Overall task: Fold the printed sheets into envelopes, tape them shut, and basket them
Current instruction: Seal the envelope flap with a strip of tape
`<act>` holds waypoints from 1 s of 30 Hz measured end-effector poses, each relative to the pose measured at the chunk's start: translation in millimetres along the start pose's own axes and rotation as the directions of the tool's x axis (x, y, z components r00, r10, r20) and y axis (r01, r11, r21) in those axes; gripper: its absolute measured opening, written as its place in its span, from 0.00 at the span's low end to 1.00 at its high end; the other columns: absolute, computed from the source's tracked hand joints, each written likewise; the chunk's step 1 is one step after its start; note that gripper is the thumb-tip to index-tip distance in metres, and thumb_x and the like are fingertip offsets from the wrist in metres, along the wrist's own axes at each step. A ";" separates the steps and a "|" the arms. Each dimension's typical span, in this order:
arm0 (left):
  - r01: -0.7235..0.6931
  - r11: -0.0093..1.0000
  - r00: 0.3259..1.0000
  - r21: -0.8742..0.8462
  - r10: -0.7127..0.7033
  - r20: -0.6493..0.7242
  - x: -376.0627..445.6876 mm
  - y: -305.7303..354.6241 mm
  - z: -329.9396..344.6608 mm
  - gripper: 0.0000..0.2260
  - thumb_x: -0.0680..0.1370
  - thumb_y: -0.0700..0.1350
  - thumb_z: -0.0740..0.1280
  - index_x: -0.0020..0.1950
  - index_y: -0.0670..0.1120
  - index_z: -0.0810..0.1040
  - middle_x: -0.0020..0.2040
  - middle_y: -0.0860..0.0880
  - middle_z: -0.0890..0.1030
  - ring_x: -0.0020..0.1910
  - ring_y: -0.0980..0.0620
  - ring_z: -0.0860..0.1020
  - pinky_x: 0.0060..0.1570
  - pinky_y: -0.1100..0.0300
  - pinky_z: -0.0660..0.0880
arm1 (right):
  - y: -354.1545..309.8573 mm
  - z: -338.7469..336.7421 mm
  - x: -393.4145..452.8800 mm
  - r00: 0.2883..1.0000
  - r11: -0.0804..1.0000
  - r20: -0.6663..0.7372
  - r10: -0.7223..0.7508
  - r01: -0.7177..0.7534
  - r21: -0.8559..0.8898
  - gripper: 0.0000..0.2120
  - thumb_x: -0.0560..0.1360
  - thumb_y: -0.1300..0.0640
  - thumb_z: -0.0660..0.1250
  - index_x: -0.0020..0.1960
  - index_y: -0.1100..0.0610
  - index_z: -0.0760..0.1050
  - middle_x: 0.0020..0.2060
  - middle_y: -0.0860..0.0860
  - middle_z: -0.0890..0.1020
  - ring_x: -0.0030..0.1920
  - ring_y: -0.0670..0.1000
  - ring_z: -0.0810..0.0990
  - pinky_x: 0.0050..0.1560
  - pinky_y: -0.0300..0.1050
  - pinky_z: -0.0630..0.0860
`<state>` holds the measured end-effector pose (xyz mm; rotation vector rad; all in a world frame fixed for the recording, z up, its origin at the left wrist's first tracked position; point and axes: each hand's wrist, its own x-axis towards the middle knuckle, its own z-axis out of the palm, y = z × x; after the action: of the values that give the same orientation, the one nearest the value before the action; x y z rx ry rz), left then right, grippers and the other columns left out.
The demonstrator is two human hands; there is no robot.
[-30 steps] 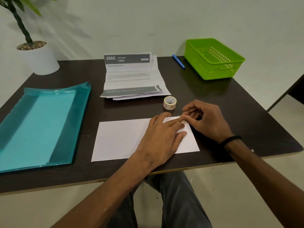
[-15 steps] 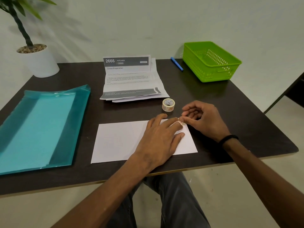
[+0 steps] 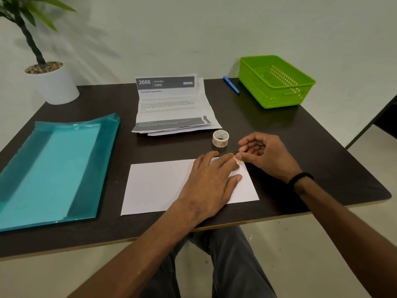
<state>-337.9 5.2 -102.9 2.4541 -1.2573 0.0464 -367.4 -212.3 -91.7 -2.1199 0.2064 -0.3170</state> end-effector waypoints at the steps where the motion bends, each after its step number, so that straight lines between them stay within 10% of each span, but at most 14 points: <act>1: -0.001 1.000 1.000 0.003 0.001 -0.003 -0.1 -0.4 0.2 0.18 0.86 0.58 0.54 0.74 0.56 0.70 0.79 0.55 0.66 0.80 0.48 0.59 0.79 0.49 0.55 | -0.7 -3.4 0.3 0.999 1.000 0.033 0.005 -0.006 0.017 0.17 0.68 0.58 0.82 0.54 0.54 0.82 0.45 0.51 0.87 0.44 0.50 0.85 0.49 0.40 0.83; 11: 0.003 1.000 1.000 0.004 -0.002 -0.028 -0.2 -2.4 3.7 0.19 0.86 0.59 0.55 0.74 0.56 0.70 0.79 0.55 0.68 0.79 0.49 0.60 0.79 0.50 0.55 | -5.4 -26.4 5.3 0.959 0.998 0.277 0.055 -0.059 0.005 0.27 0.62 0.52 0.83 0.60 0.52 0.82 0.51 0.50 0.87 0.50 0.48 0.84 0.56 0.40 0.82; 30: 0.054 0.994 0.989 -0.097 -0.067 -0.129 -3.9 -0.7 -1.2 0.16 0.84 0.55 0.62 0.67 0.49 0.78 0.70 0.49 0.77 0.70 0.51 0.71 0.73 0.54 0.66 | -13.6 25.4 -3.3 0.966 0.965 -0.255 0.045 -0.108 -0.237 0.08 0.79 0.47 0.72 0.49 0.52 0.80 0.42 0.46 0.83 0.42 0.43 0.80 0.45 0.36 0.76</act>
<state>-339.5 9.0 -102.9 2.3661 -1.1032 0.1295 -362.5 -183.8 -93.7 -2.3094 0.4973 -0.5342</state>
